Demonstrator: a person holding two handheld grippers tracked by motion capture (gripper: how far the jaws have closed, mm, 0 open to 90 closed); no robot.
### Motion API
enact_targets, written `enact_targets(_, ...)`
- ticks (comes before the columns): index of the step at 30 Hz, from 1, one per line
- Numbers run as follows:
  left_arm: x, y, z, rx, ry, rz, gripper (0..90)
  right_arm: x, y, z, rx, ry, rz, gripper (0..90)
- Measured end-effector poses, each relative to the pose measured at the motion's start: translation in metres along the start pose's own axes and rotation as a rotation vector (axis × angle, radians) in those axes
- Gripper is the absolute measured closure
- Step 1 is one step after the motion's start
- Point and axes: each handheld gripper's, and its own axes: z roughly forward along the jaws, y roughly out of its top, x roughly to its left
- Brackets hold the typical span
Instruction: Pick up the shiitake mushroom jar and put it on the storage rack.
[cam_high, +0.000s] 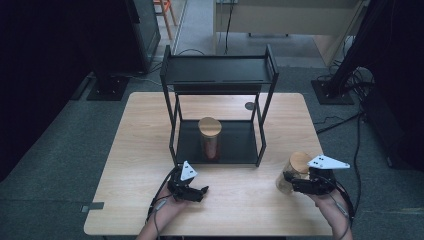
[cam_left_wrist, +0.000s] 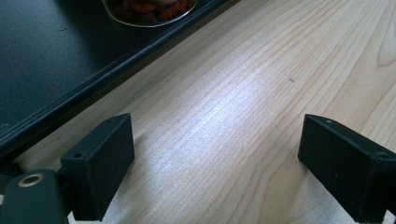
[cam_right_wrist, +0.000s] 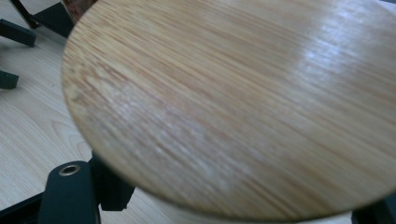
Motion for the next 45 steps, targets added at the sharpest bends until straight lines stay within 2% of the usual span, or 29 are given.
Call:
enact_targets(7, 0.000, 0.000, 0.000, 0.000, 0.000, 0.000, 11.0, 0.005, 0.003, 0.001, 0.009, -0.009, 0.029, 24.7)
enact_targets(16, 0.000, 0.000, 0.000, 0.000, 0.000, 0.000, 10.9, 0.013, 0.007, 0.004, 0.010, -0.016, 0.009, 24.7)
enact_targets(19, 0.000, 0.000, 0.000, 0.000, 0.000, 0.000, 11.0, 0.017, 0.009, 0.006, 0.026, -0.027, 0.034, 24.7)
enact_targets(23, 0.000, 0.000, 0.000, 0.000, 0.000, 0.000, 11.0, 0.019, 0.010, 0.008, 0.023, -0.031, 0.037, 24.7)
enact_targets(45, 0.000, 0.000, 0.000, -0.002, 0.000, -0.003, 11.0, 0.038, 0.018, 0.015, 0.003, -0.004, -0.010, 24.7)
